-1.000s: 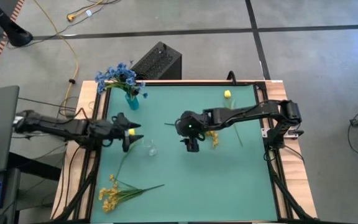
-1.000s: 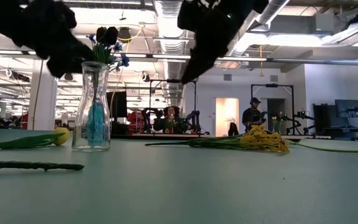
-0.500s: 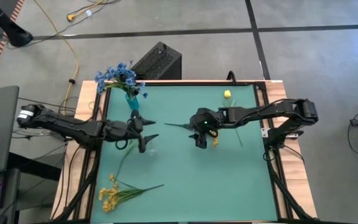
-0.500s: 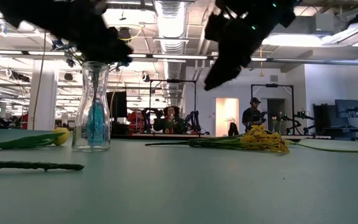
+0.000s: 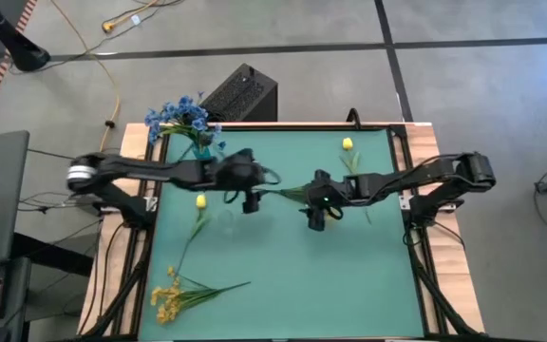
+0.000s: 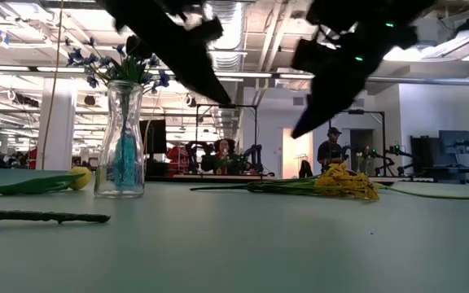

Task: Sort flowers into vase by color
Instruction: Put the top yellow flowers into the transparent vase

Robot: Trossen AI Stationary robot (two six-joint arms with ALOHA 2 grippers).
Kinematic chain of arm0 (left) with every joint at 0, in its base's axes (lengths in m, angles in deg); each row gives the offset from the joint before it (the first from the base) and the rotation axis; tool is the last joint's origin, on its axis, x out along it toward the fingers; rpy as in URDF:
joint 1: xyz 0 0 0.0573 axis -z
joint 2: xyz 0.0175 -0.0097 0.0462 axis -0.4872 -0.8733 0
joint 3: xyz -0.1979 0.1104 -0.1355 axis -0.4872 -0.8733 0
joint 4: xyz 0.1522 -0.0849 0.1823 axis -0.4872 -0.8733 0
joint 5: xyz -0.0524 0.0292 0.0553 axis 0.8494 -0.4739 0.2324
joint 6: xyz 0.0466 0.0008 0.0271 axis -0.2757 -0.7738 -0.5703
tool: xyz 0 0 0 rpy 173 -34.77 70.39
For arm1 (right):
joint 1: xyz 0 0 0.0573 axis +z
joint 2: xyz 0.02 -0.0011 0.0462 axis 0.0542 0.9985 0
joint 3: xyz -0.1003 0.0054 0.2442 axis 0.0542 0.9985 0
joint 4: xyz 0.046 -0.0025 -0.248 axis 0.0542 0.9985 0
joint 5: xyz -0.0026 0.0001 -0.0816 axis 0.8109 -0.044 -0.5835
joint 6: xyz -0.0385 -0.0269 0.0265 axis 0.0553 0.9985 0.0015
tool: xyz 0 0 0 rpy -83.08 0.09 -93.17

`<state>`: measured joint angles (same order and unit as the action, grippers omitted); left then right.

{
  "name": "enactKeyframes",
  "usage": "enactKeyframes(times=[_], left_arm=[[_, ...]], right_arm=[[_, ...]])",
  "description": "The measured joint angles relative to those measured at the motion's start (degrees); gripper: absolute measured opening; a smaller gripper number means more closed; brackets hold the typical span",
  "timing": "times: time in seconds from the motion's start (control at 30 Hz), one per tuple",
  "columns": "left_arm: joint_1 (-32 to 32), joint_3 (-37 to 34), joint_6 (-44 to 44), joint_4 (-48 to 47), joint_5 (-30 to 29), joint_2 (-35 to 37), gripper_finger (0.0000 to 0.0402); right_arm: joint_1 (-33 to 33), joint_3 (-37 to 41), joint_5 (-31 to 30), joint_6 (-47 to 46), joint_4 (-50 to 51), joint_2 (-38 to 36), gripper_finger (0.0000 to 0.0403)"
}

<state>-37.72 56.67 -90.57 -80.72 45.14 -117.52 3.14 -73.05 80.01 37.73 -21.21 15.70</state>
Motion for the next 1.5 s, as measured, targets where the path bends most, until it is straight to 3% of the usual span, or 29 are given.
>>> enactKeyframes(times=[0.17,0.43,0.57,0.83,1.1,1.4,1.5], left_arm=[[-3.9,6.9,-3.7,-4.2,7.8,-10.8,0.0269],[-6.6,13.2,-8.2,-5.7,12.2,-23.1,0.0269],[-7.4,14.7,-8.1,-6.4,13.7,-27.1,0.0269],[-8.8,15.1,-6.7,-9.9,14.7,-28.7,0.0256],[-9.6,15.2,-5.5,-14.6,14.7,-28.6,0.0165],[-9.5,15.1,-5.3,-15.5,15.9,-28.6,0.0018],[-9.5,15.0,-4.3,-15.5,16.0,-28.4,0.0008]], right_arm=[[0.8,7.3,-1.0,0.0,-6.1,-6.2,0.0264],[0.3,10.9,-0.9,0.8,-8.8,-12.6,0.0264],[0.9,11.5,-0.7,1.0,-9.0,-13.2,0.0264],[1.2,11.5,-0.4,1.0,-10.6,-12.4,0.0264],[1.2,11.5,-0.4,0.8,-12.5,-12.2,0.0264],[2.6,11.5,-0.4,0.8,-13.5,-12.2,0.0264],[3.7,11.5,-0.4,0.8,-13.4,-12.2,0.0264]])
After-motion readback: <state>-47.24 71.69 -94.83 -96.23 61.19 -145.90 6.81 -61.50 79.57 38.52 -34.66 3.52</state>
